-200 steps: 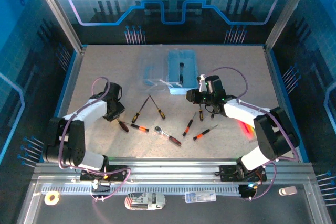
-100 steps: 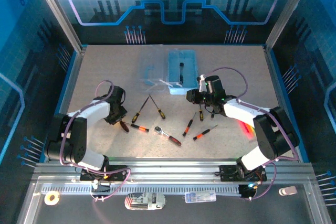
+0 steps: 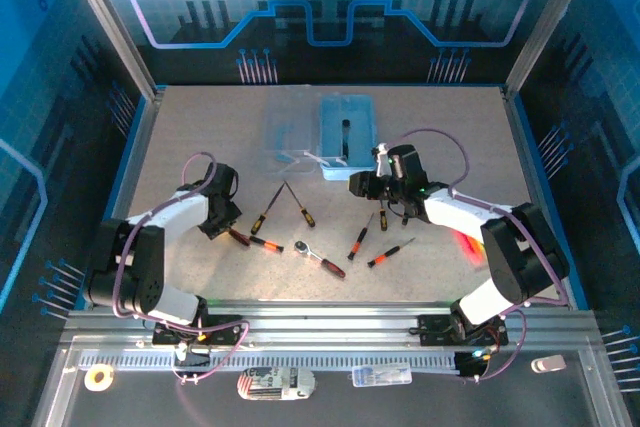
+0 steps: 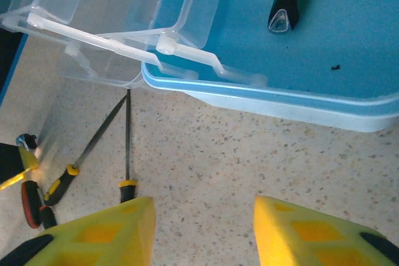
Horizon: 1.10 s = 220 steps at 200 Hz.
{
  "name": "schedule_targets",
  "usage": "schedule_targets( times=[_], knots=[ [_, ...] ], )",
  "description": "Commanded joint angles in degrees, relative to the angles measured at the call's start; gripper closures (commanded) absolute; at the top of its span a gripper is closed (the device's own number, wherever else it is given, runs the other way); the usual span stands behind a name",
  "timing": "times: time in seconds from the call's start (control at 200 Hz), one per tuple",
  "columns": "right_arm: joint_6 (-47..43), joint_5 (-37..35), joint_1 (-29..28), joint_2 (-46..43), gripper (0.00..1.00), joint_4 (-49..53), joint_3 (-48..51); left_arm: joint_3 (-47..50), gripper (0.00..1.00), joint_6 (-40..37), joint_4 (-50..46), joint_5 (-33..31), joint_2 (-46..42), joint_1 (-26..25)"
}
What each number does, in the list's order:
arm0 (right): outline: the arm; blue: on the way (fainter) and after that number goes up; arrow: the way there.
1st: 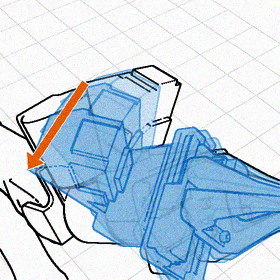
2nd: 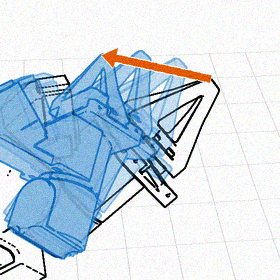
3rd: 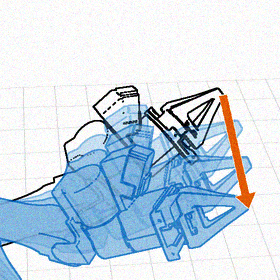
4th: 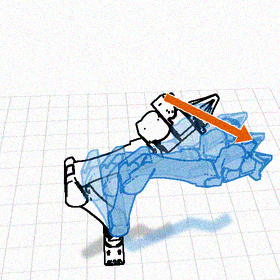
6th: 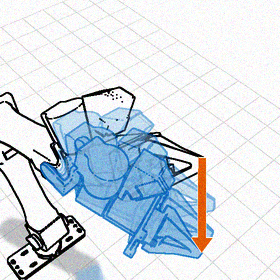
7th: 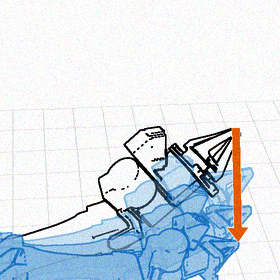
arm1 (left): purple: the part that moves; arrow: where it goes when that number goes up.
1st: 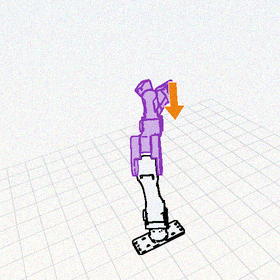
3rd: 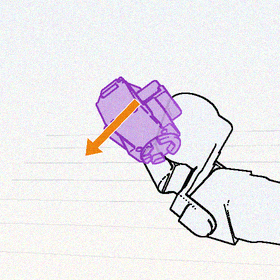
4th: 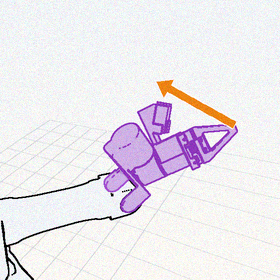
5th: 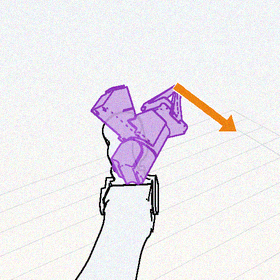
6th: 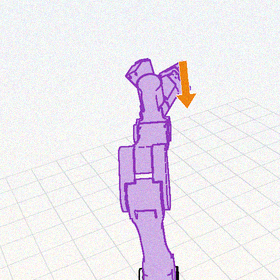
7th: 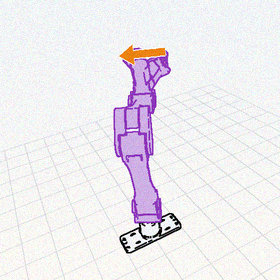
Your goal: Pack the tool kit
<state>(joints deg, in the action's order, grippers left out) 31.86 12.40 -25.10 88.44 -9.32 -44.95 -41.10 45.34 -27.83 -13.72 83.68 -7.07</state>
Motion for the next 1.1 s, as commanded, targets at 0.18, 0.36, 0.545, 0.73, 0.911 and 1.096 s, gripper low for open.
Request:
schedule_targets(
  times=[0.18, 0.36, 0.545, 0.73, 0.911, 1.096],
  knots=[
    [-6.62, -1.76, -5.79, -0.63, 0.40, 1.70, -3.64, -3.32, 1.00, -4.84, -0.69, -0.44, -8.23, 0.23],
    [-9.16, -0.96, -9.38, -0.42, 0.40, 5.72, -8.55, -4.86, 1.00, -6.64, -1.36, 0.91, -9.42, 0.13],
    [-10.45, 1.13, -13.58, 0.77, 0.41, 9.16, -12.93, -5.31, 1.00, -7.29, 0.07, 4.35, -11.55, -0.76],
    [-10.51, 3.83, -19.23, 3.60, 0.41, 10.74, -17.47, -7.11, 1.00, -7.29, 0.85, 5.34, -11.63, -4.70],
    [-11.70, 6.59, -24.96, 7.91, 0.41, 12.00, -21.92, -9.04, 1.00, -6.93, 2.13, 7.33, -11.11, -7.78],
    [-9.69, 9.30, -26.23, 12.65, 0.40, 12.04, -25.07, -9.22, 1.00, -5.28, 4.47, 10.15, -10.64, -9.99]
  ],
)
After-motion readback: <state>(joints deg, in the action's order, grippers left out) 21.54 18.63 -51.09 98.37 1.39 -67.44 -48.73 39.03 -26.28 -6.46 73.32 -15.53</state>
